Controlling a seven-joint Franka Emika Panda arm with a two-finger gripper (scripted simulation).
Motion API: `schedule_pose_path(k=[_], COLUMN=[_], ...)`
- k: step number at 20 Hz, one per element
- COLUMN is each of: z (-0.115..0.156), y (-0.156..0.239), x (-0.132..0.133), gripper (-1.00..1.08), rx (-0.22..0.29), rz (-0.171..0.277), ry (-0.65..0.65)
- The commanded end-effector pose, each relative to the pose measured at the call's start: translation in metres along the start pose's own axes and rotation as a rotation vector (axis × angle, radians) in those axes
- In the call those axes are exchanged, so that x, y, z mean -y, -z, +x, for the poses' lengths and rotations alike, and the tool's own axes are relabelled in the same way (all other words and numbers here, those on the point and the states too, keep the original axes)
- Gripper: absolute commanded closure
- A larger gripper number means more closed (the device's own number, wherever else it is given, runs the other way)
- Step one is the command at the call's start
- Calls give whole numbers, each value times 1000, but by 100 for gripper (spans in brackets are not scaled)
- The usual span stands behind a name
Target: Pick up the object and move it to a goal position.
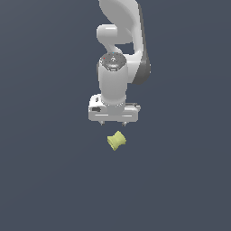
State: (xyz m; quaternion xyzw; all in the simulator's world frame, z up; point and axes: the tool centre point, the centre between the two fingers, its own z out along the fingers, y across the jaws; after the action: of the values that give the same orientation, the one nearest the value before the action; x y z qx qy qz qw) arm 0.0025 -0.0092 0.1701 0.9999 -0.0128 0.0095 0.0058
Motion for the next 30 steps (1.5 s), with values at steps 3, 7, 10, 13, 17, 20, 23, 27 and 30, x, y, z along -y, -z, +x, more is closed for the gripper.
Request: schedule_pose_path(k=[3, 7, 10, 13, 17, 20, 23, 27, 30], z=[0, -4, -6, -6, -5, -4, -2, 0, 3], y=[0, -3, -4, -4, -6, -9, -14, -23, -32], x=[-2, -16, -24, -24, -23, -21, -19, -14, -10], gripper=[-92, -92, -92, -92, -92, -92, -92, -92, -92], rx=[1, 9, 14, 13, 14, 15, 16, 18, 19], rz=[-3, -24, -36, -36, -35, -34, -32, -27, -23], ry=[1, 7, 9, 8, 24, 52, 94, 170, 242])
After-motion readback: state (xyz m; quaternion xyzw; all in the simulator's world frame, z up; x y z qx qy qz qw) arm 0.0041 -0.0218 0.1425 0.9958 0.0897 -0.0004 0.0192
